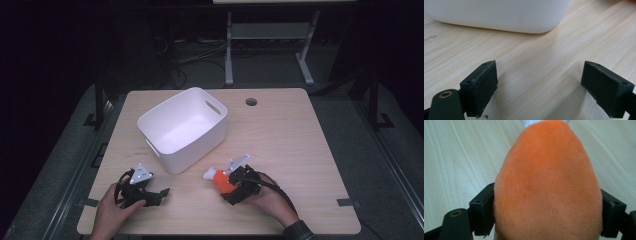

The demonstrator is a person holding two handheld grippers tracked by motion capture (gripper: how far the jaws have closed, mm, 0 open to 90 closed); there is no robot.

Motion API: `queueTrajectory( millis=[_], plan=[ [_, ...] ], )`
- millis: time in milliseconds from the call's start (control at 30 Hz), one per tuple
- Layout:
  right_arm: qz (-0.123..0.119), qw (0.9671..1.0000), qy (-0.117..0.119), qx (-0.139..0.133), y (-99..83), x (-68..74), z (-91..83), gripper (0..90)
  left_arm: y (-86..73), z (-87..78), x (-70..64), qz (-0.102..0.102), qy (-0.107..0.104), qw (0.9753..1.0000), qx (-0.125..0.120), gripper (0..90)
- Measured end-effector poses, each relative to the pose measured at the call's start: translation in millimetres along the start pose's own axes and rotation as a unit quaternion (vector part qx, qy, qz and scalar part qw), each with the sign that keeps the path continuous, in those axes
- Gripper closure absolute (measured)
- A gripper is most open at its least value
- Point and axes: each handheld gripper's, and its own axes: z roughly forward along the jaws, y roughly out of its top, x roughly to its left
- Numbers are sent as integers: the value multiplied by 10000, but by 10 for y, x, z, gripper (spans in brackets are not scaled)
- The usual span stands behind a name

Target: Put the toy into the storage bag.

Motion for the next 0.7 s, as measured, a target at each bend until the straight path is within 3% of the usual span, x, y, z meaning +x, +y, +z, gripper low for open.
queueTrajectory(
  millis=[700],
  plan=[
    [105, 9999, 30, -105, -25, -135, -195, 203, -1, 1, -3, -23, -3, 10000, -8, 127]
  ],
)
